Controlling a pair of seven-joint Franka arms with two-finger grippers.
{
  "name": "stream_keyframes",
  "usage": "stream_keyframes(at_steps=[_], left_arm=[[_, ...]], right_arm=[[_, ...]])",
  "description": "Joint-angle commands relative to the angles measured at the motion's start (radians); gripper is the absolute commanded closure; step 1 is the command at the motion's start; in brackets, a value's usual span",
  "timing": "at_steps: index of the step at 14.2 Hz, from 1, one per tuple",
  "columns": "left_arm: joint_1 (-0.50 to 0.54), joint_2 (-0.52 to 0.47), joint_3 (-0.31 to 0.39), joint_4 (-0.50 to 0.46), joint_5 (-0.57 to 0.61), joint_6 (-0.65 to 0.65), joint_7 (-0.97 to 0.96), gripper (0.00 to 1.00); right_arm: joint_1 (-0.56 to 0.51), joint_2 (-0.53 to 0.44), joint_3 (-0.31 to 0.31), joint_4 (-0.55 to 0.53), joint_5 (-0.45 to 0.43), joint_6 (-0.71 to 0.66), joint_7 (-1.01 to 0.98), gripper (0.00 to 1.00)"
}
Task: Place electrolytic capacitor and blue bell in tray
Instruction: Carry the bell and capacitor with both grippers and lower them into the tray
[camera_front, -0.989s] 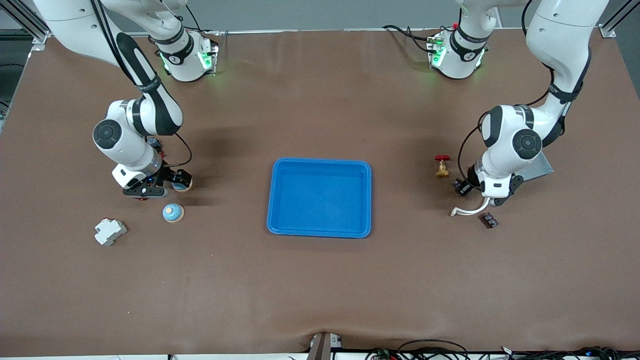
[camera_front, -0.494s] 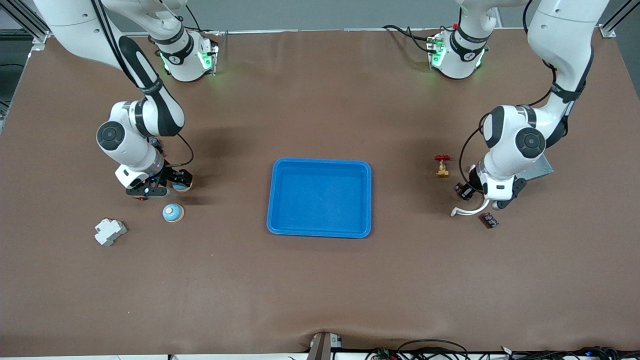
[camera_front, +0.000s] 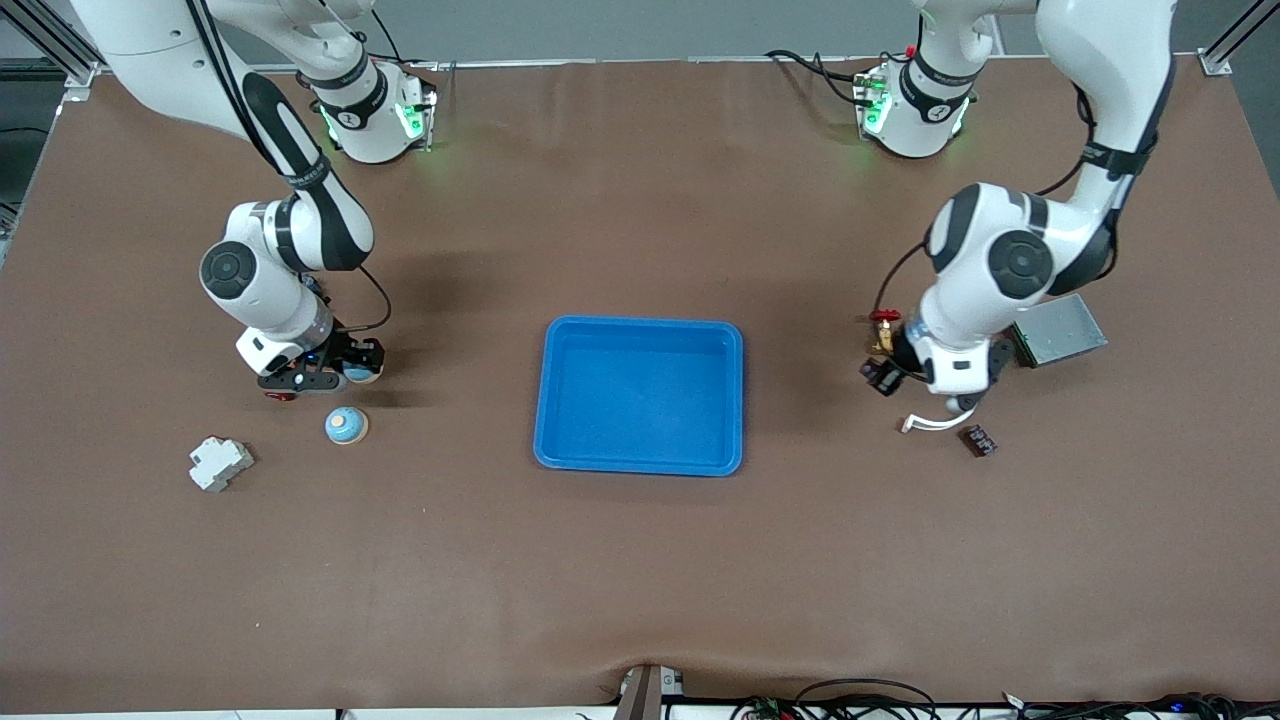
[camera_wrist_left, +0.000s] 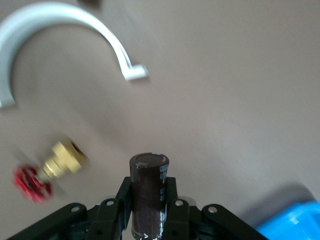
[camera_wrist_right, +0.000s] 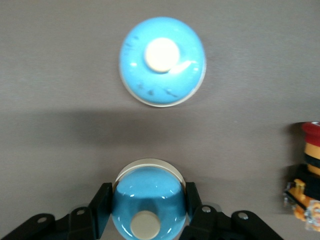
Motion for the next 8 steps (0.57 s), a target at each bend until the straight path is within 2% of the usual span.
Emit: stream_keyframes(at_steps=[1,4,8], left_arm=[[-0.086,0.062,-0.010,0.091,-0.011,-0.017,-0.171,1.00],[-0.193,0.148,-0.006,0.184,0.004,-0.016,-0.372,1.00],[-0.293,0.271,-0.001,0.328,0.046,-0.016,-0.589,1.00]], right_arm=[[0.057,-0.069,-0.002,0.056,-0.011,-0.182,0.093,1.00],[0.138,-0.102,0.001,0.141,-0.007,-0.340,0.243,1.00],[0.302,-0.085,0.001,0.239,-0.001,-0.354,0.521,1.00]])
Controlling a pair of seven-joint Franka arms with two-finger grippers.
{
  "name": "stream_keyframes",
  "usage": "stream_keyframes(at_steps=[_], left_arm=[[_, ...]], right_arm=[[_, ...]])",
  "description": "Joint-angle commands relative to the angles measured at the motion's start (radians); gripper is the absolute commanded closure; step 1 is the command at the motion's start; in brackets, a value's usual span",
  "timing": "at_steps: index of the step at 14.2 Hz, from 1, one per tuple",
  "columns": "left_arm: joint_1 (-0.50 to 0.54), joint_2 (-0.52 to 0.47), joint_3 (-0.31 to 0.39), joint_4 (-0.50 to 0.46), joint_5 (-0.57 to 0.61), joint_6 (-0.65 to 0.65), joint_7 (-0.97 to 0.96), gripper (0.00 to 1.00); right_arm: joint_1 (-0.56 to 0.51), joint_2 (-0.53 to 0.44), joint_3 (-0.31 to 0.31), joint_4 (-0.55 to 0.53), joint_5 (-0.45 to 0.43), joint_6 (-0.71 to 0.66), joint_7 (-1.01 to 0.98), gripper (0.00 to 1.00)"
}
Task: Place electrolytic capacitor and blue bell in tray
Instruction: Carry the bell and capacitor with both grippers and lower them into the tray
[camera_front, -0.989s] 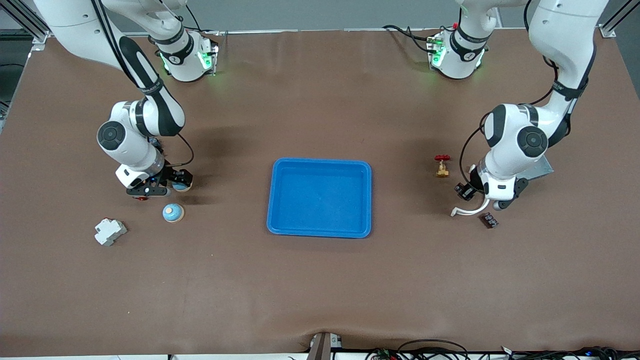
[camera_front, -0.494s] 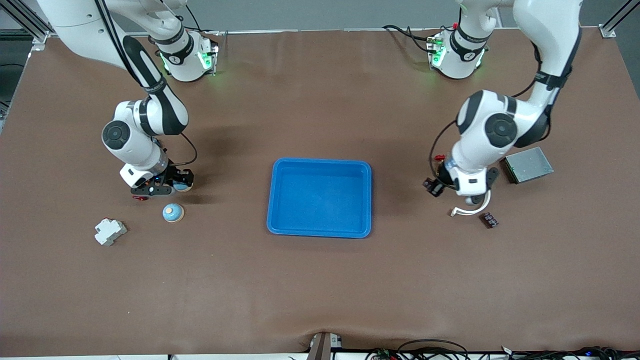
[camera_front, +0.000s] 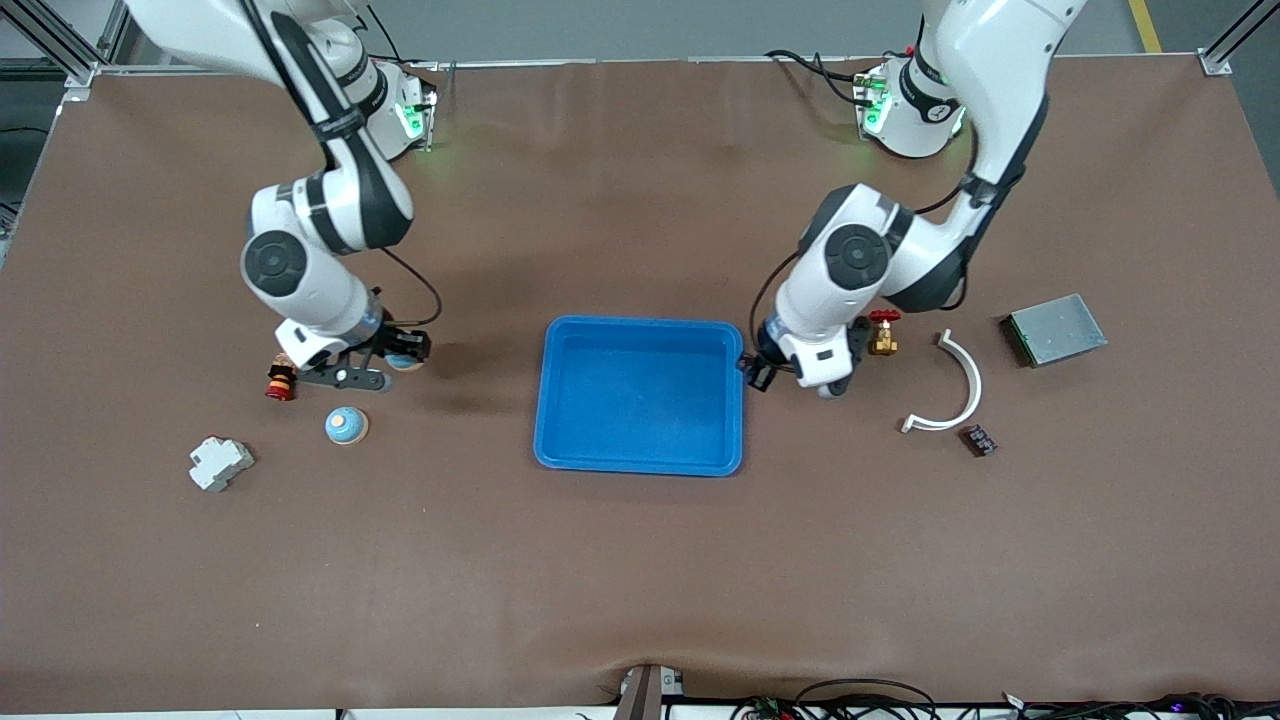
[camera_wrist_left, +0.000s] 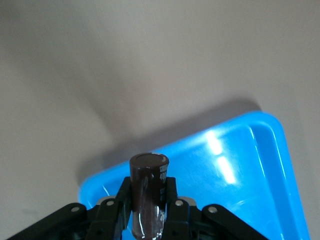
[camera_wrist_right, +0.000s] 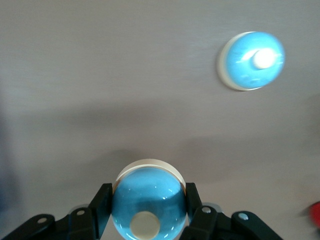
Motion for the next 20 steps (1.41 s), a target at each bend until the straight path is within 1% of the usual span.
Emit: stream_keyframes(at_steps=[1,2,4,7,9,10,11,12,13,14,16,18,20], left_arm=[[-0.060,0.107,0.012,0.125,0.060,-0.016,-0.139,1.00],[-0.076,0.133,0.011,0.146,0.083,-0.015,-0.180,1.00],[-0.097,0.175,0.011,0.172,0.102,-0.015,-0.233,1.00],[-0.114,0.207,0.012,0.174,0.108,-0.015,-0.236,1.00],[-0.111,0.207,0.012,0.171,0.108,-0.015,-0.236,0.69],[-0.111,0.207,0.014,0.171,0.108,-0.015,-0.236,0.66],[-0.108,0.207,0.014,0.171,0.108,-0.016,-0.234,0.57],[-0.108,0.206,0.014,0.171,0.108,-0.018,-0.234,0.36],[-0.107,0.200,0.015,0.172,0.108,-0.018,-0.233,0.08],[-0.110,0.190,0.017,0.173,0.110,-0.021,-0.231,0.00],[-0.100,0.149,0.018,0.176,0.111,-0.066,-0.222,0.00],[-0.073,0.089,0.018,0.197,0.145,-0.154,-0.207,0.00],[-0.059,0.051,0.020,0.223,0.151,-0.238,-0.175,0.00]], right_arm=[[0.114,0.030,-0.009,0.084,-0.002,-0.015,0.192,1.00],[0.148,0.050,-0.009,0.117,0.000,-0.015,0.255,1.00],[0.206,0.120,-0.009,0.205,0.001,-0.015,0.362,1.00],[0.263,0.218,-0.009,0.326,0.006,-0.015,0.473,1.00],[0.289,0.278,-0.009,0.388,0.006,-0.014,0.519,1.00],[0.302,0.309,-0.010,0.417,0.006,-0.014,0.548,1.00],[0.314,0.340,-0.010,0.449,0.006,-0.014,0.574,1.00],[0.328,0.367,-0.010,0.472,0.004,-0.012,0.596,1.00],[0.335,0.393,-0.010,0.496,0.004,-0.012,0.611,1.00],[0.340,0.415,-0.010,0.513,0.004,-0.011,0.623,1.00],[0.358,0.442,-0.010,0.530,0.006,-0.001,0.643,1.00],[0.363,0.456,-0.010,0.530,0.007,0.006,0.645,1.00],[0.377,0.470,-0.010,0.530,0.007,0.023,0.651,1.00]])
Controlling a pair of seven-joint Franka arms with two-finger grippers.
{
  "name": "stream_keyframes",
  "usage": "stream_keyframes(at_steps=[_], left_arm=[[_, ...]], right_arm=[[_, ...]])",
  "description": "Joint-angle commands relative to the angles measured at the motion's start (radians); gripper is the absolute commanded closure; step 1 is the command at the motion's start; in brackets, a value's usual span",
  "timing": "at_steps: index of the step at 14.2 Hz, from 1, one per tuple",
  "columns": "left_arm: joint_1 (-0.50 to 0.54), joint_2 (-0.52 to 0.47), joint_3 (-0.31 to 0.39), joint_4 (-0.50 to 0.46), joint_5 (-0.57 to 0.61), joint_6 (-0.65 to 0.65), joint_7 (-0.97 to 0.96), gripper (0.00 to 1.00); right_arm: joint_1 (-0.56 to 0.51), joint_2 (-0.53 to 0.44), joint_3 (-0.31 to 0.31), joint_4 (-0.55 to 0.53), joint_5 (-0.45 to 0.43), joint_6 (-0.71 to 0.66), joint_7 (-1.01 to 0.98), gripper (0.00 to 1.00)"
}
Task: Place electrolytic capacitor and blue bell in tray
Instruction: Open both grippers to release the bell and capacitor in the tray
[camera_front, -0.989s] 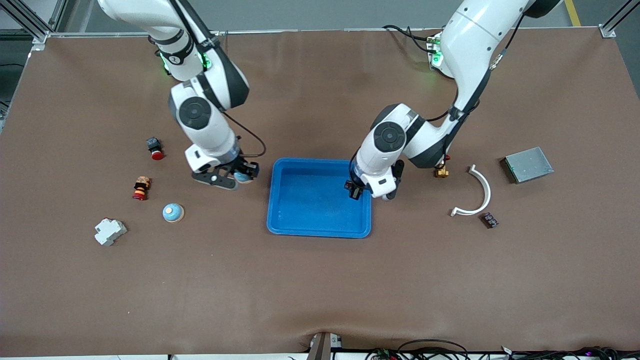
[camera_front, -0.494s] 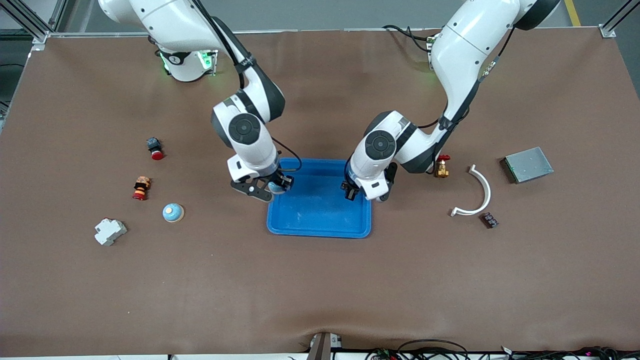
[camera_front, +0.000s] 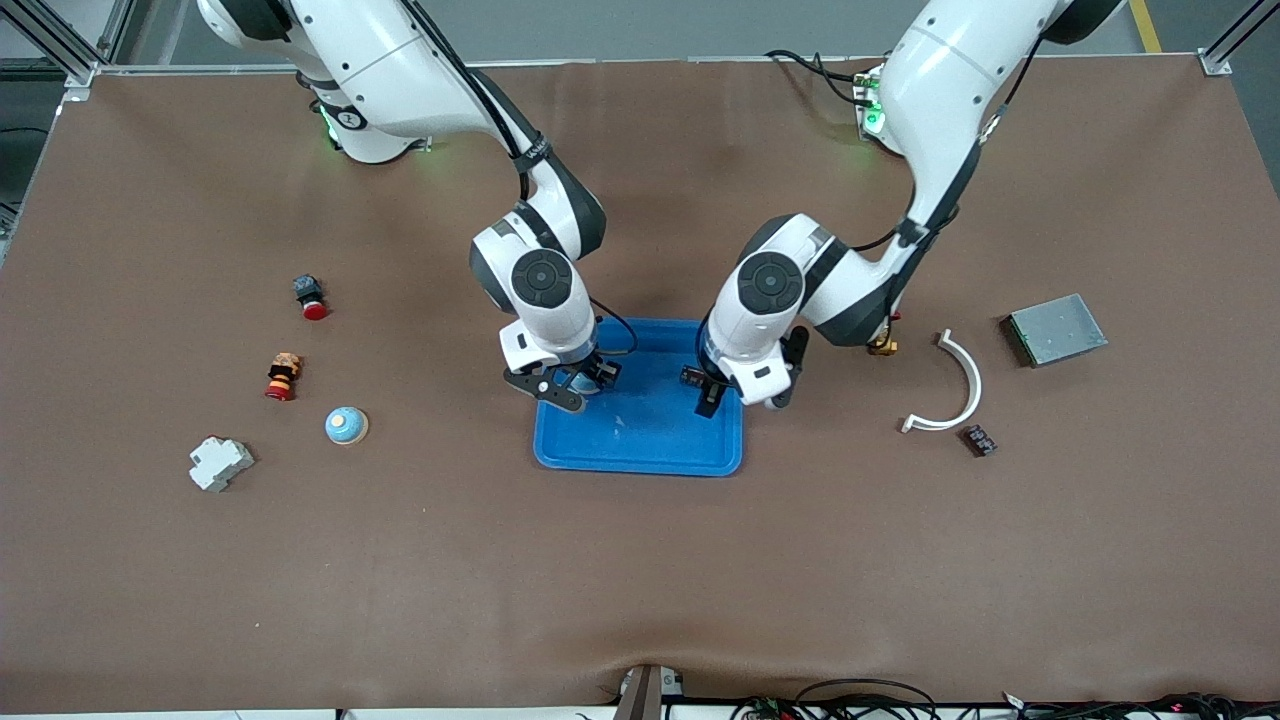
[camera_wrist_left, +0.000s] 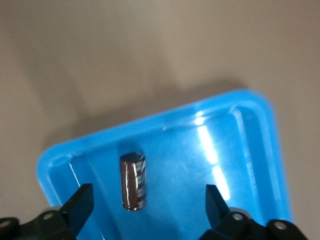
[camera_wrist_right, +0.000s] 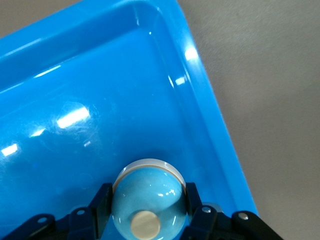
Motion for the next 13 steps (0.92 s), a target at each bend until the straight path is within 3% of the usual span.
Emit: stream_keyframes(at_steps=[1,7,8,9,11,13], left_arm=[[0.023,-0.080,0.013,0.003,0.040,-0.114,0.080,0.00],[0.196,-0.155,0.008,-0.006,0.064,-0.267,0.416,0.00],[0.220,-0.158,0.010,-0.011,0.064,-0.284,0.456,0.00],[0.243,-0.158,0.010,-0.012,0.064,-0.293,0.488,0.00],[0.288,-0.156,0.010,-0.020,0.064,-0.301,0.520,0.00],[0.334,-0.143,0.011,-0.022,0.085,-0.301,0.524,0.00]], right_arm=[[0.022,0.031,-0.010,0.027,0.005,0.013,0.033,1.00],[0.025,0.058,-0.010,0.027,0.004,0.042,0.039,1.00],[0.024,0.058,-0.010,0.027,0.004,0.040,0.039,0.72],[0.022,0.058,-0.010,0.027,0.004,0.039,0.039,0.01],[0.027,0.057,-0.012,0.052,-0.007,0.022,0.027,0.00],[0.024,0.054,-0.012,0.111,-0.016,-0.092,0.010,0.00]])
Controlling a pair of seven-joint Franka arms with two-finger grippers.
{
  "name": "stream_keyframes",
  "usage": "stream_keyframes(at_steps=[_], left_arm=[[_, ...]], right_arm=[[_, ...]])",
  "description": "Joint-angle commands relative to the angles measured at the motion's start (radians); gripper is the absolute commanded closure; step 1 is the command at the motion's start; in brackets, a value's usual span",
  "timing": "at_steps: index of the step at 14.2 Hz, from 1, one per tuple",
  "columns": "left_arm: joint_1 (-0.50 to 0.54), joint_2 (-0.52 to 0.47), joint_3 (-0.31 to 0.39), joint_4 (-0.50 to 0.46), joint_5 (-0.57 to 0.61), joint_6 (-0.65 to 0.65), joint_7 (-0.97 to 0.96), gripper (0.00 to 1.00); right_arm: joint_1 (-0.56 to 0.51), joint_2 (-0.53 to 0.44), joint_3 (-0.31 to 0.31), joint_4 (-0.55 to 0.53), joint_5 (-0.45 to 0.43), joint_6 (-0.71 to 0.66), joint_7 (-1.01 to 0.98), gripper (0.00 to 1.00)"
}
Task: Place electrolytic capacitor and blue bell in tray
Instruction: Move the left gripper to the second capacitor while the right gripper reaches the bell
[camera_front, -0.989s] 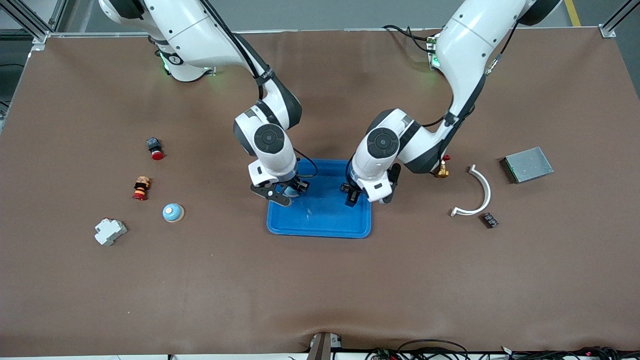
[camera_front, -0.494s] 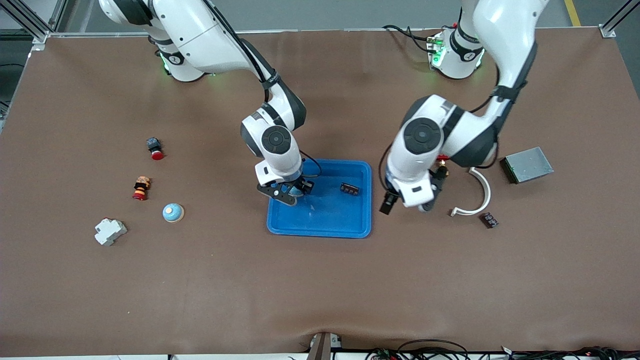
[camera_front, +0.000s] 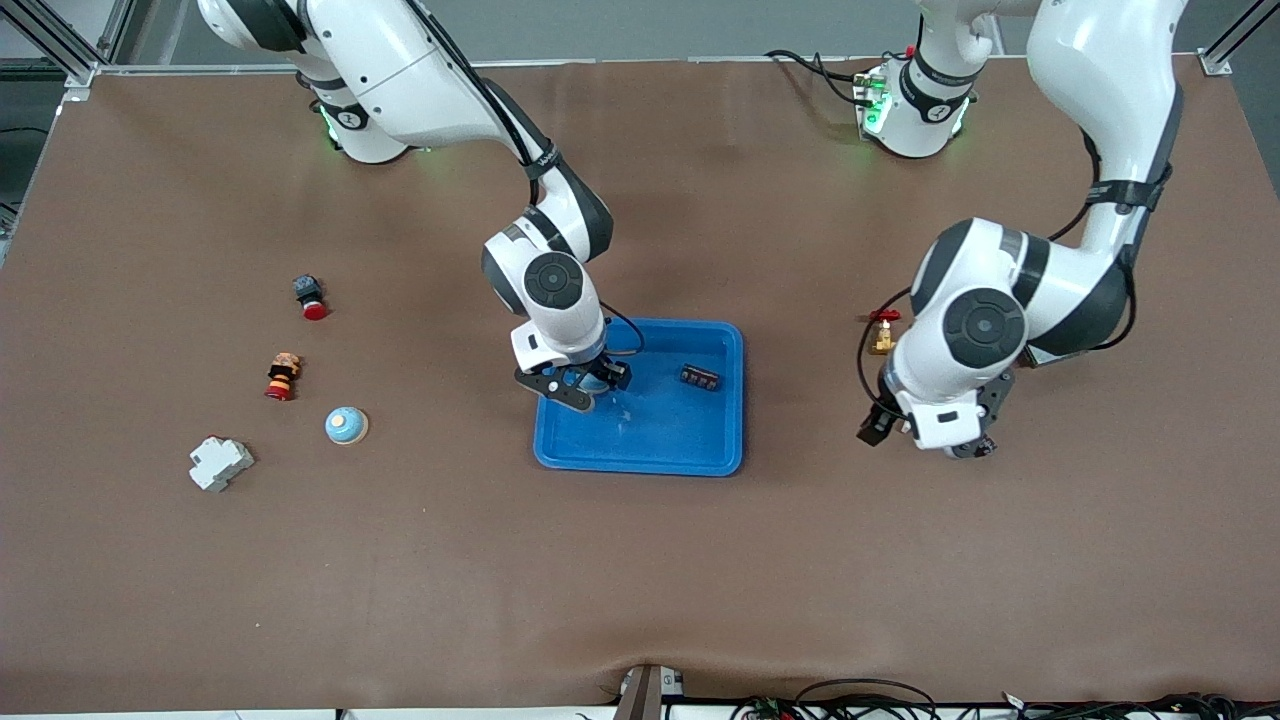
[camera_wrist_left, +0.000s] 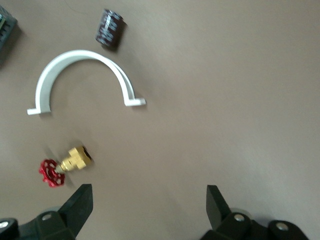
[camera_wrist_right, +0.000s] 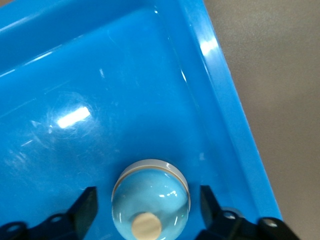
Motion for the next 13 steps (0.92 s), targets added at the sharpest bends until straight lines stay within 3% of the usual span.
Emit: stream_keyframes(at_steps=[1,4,7,10,13], left_arm=[[0.061,0.000,-0.007,-0.024,0.065,-0.007,0.009,0.00],[0.103,0.023,-0.007,-0.036,0.099,0.016,0.009,0.00],[0.134,0.047,-0.007,-0.041,0.102,0.047,0.021,0.00],[0.174,0.090,-0.007,-0.045,0.102,0.107,0.027,0.00],[0.200,0.120,-0.007,-0.056,0.103,0.165,0.029,0.00]], right_arm=[[0.005,0.018,-0.011,0.134,-0.012,-0.173,-0.035,0.00],[-0.015,0.004,-0.012,0.219,-0.009,-0.339,-0.144,0.00],[-0.090,-0.061,-0.017,0.207,-0.012,-0.437,-0.323,0.00],[-0.206,-0.170,-0.017,0.143,-0.014,-0.445,-0.379,0.00],[-0.285,-0.256,-0.018,0.072,-0.015,-0.429,-0.564,0.00]])
